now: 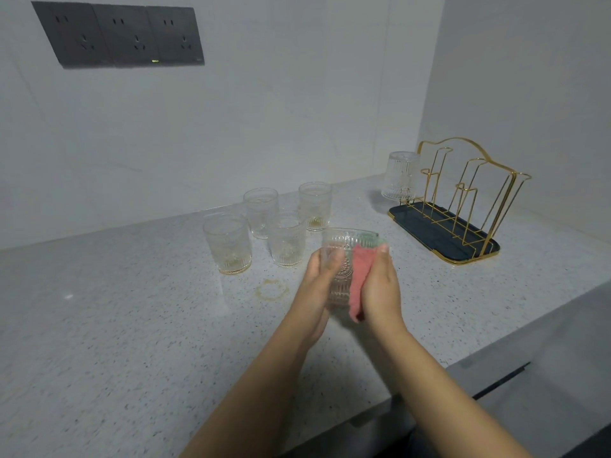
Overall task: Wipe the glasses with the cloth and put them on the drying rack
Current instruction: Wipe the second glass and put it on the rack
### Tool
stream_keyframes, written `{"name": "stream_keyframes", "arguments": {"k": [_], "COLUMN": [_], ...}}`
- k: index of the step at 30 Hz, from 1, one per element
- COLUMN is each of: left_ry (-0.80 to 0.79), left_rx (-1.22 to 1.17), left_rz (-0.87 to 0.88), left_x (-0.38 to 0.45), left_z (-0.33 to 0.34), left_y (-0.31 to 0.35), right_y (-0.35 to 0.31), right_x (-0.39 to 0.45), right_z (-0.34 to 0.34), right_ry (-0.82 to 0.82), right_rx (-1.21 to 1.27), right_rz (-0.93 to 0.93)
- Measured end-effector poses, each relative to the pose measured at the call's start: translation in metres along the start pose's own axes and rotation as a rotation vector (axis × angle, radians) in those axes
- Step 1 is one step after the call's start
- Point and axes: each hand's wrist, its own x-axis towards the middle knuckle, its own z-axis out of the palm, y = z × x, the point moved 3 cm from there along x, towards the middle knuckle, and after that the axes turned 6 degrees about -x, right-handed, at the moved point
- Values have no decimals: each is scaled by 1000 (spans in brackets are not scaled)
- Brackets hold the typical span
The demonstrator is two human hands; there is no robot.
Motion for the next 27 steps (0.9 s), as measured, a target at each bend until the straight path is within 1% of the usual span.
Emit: {"name": "stream_keyframes", "arguments": {"k": [2,3,5,7,8,10,13,16,18,20,21,23,25,27], "left_ry": [-68,-87,-83,-41,-14,21,35,34,38,45,45,43,35,25], "left_rx": [-29,-18,58,155,176,162,124,59,8,-33,-49,-81,-123,-169], "left_rz": [-45,-67,-92,-113,-114,-126,-92,-59,-58,-81,-93,-87,-66,-67], "left_x": [1,0,1,1,2,3,5,4,5,5,5,7,8,8], "left_z": [2,1,-2,-4,-5,-6,-8,-9,-10,-10,-9,-10,-11,-12], "left_y": [-3,-2,-3,-4,-5,-6,-4,1,2,1,1,1,3,5], "right_y": [3,4,3,-6,-13,-27,-35,-36,-38,-41,-42,-42,-40,-40], "right_x": [12,18,27,35,39,42,33,30,32,33,36,41,40,35], "right_z": [-7,-11,-21,-32,-36,-39,-33,-36,-41,-46,-50,-54,-56,-55], "right_ry": [-19,-33,3,61,52,-58,-323,-423,-534,-658,-688,-673,-598,-523], "right_rx": [44,59,42,89,119,115,-33,-389,-502,-499,-504,-571,-689,-777], "right_rz": [108,132,126,89,61,-25,-115,-268,-235,-203,-243,-387,-534,-630]}}
